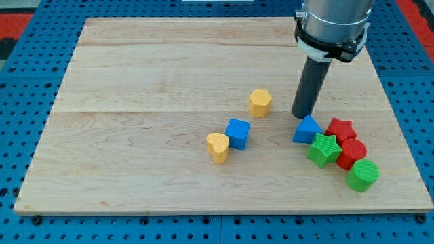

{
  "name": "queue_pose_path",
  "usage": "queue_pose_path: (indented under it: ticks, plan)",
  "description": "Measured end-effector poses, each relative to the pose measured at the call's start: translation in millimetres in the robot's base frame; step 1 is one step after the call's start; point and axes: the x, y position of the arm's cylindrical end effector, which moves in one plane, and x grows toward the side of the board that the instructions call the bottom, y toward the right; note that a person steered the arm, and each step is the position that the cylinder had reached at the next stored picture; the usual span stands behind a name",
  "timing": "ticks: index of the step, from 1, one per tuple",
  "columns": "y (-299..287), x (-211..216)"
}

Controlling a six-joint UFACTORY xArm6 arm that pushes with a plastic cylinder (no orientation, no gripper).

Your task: Move the arm to the right of the red star

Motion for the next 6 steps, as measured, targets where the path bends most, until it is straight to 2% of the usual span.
queue_pose_path:
  ticks: [2, 3, 4, 5, 6]
  plan:
    - [9, -27]
    - [53, -29]
    - [123, -27]
    - [142, 24]
    - [142, 27]
